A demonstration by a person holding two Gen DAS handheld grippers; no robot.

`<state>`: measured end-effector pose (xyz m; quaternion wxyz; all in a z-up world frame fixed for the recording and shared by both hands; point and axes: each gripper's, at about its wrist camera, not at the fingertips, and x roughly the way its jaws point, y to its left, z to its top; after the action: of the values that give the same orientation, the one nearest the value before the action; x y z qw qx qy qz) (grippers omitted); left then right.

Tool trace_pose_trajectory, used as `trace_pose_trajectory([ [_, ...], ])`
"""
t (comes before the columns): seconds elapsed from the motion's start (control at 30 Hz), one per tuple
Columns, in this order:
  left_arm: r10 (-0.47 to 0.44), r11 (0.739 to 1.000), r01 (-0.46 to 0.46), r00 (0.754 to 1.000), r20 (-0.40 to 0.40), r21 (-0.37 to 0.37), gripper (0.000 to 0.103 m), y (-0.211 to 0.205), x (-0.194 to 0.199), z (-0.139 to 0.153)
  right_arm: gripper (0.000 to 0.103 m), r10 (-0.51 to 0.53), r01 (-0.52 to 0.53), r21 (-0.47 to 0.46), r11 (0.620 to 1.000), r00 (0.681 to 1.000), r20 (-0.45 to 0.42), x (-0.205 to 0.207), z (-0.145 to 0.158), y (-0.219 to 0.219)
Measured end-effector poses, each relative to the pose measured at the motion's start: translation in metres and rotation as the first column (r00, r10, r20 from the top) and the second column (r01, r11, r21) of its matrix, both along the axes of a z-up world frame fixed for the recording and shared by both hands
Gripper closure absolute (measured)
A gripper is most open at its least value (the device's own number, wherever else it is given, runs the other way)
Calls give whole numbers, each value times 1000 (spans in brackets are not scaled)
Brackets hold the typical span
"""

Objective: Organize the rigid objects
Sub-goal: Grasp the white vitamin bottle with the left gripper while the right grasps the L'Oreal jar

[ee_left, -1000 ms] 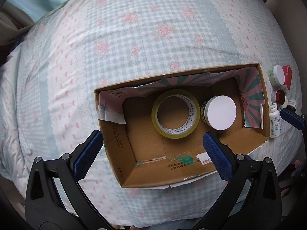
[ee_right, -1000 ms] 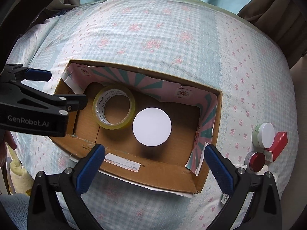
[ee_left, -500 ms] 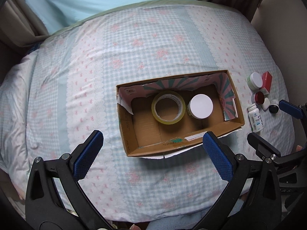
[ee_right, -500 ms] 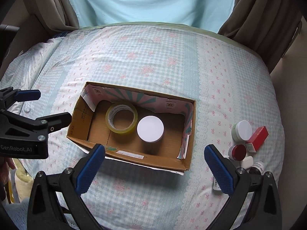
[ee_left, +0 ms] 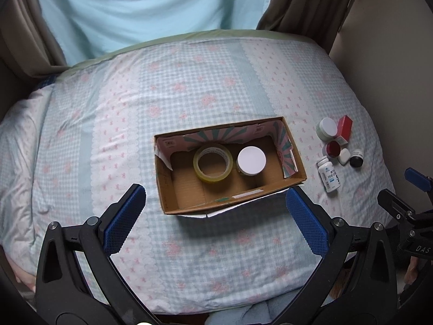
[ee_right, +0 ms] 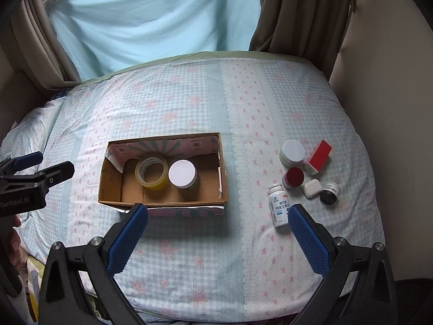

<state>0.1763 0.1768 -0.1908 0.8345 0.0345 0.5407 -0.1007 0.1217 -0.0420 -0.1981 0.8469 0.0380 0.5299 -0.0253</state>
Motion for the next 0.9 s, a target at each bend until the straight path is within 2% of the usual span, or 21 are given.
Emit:
trace_pose_trajectory([
  [0.1,0,1000,0,1000,-2,-23,0,-13,-9,3,0,-47,47,10,999,999,18,-17,6,-25],
  [0.23,-3,1000,3,1000,10,-14,0,-42,-21,8,0,-96,95,25,995,994,48,-34,9,-68],
  [0.37,24,1000,-24,1000,14,-6,0,-81,-32,6,0,-93,92,18,996,993,72,-43,7,-119],
  [0.5,77,997,-77,997,-5,6,0,-130,-41,-9,0,-25,26,-11,1000,996,90,-42,-1,-173],
  [0.67,140,989,-142,988,-72,-27,0,-192,-40,-45,0,96,-93,-39,995,991,90,-24,-26,-235],
  [0.77,152,987,-157,981,-121,-31,0,-227,-33,-71,0,149,-146,-50,988,985,81,-7,-45,-262],
  [0.9,137,990,-141,981,-136,-21,0,-273,-18,-105,0,232,-228,-58,972,970,68,13,-78,-283],
])
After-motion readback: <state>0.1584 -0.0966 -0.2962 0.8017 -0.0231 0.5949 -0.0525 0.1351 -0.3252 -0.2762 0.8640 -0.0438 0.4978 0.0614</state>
